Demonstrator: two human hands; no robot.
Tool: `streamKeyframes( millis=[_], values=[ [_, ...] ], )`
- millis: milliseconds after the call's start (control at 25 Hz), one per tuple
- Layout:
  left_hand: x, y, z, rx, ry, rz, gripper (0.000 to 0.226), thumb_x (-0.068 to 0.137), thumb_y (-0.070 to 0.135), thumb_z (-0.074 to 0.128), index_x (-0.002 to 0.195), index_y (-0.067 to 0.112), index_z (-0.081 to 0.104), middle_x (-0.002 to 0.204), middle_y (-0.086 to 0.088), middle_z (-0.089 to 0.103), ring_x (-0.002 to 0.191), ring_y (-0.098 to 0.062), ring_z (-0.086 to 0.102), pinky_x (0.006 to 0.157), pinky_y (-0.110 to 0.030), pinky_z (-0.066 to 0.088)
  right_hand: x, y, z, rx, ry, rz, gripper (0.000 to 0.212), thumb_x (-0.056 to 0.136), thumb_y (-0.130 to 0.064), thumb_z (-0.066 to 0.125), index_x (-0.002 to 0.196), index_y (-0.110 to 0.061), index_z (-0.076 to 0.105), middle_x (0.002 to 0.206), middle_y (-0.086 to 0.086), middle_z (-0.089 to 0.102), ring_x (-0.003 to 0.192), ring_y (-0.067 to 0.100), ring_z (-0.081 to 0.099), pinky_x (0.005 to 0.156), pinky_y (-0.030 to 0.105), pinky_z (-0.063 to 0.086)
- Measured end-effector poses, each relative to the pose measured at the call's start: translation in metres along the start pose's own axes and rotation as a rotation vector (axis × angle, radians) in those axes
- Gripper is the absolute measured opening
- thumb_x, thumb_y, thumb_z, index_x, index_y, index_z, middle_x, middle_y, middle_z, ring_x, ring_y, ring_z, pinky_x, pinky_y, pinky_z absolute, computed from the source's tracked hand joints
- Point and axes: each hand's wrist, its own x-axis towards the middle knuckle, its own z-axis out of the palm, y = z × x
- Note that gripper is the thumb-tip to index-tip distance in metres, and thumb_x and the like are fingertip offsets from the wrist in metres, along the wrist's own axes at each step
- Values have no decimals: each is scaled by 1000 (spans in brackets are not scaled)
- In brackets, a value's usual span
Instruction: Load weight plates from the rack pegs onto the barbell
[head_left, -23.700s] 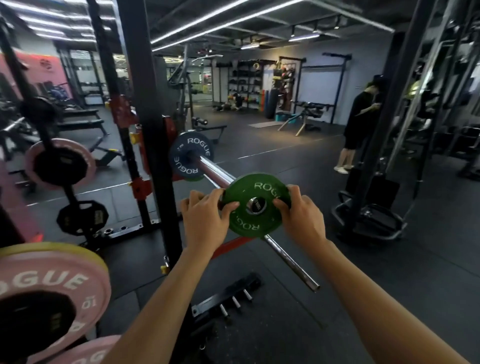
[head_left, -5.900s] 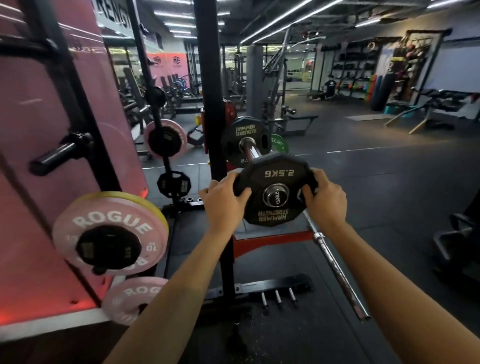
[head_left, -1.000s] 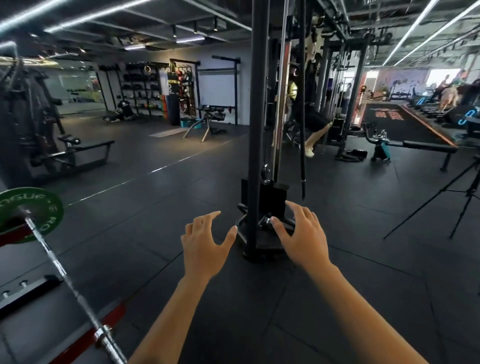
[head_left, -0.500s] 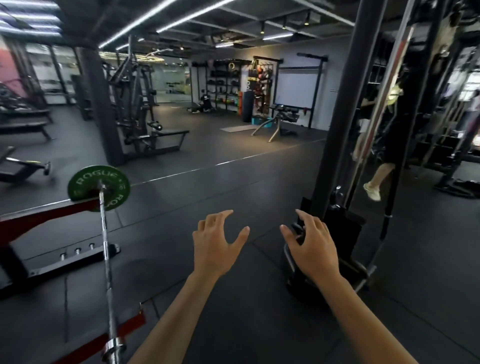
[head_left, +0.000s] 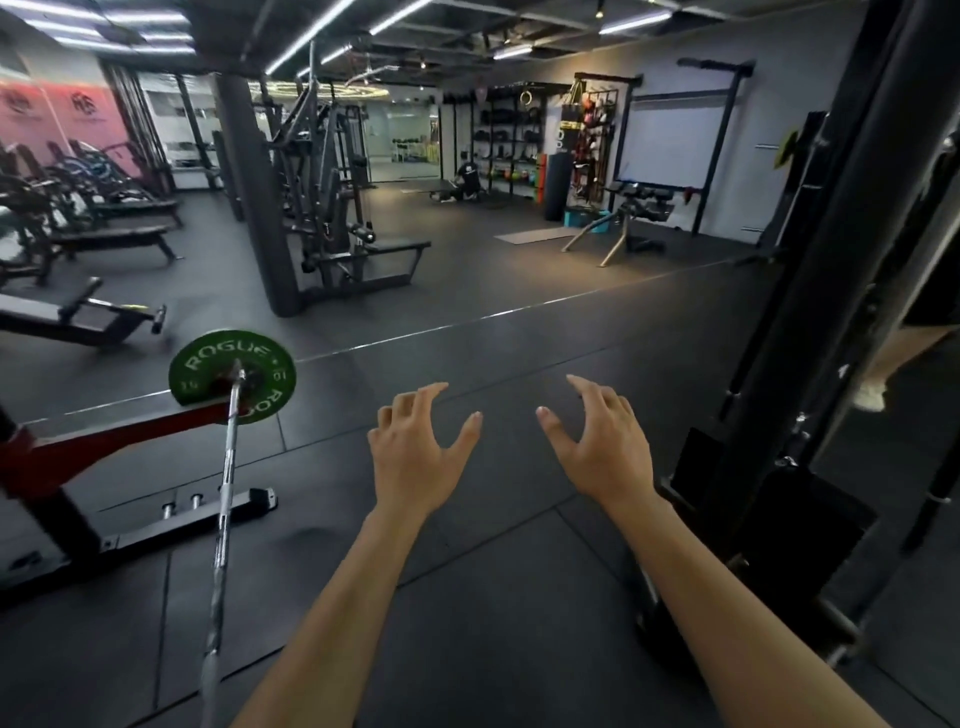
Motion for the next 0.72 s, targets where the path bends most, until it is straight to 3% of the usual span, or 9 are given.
streamKeyframes(
  millis=[360,560,720],
  values=[
    [161,-60,114,64,90,-153,65,81,73,44,131,32,51,129,4,53,118,-20,44,100,-40,36,196,53,145,151,-102,-104,63,90,-57,51,140,-19,44,130,2,54,121,20,48,91,35,46],
    [250,-114,137,177,210,-272,67,79,74,42,130,32,52,127,4,55,120,-20,45,101,-43,38,317,36,232,253,-199,-232,62,90,-56,52,139,-19,46,126,2,57,117,19,49,90,35,46],
    [315,-167,154,273,202,-347,73,76,77,38,132,32,50,130,2,52,127,-20,40,104,-43,32,386,20,308,273,-225,-361,61,91,-55,51,139,-17,47,122,3,59,114,21,50,89,36,47]
  ],
)
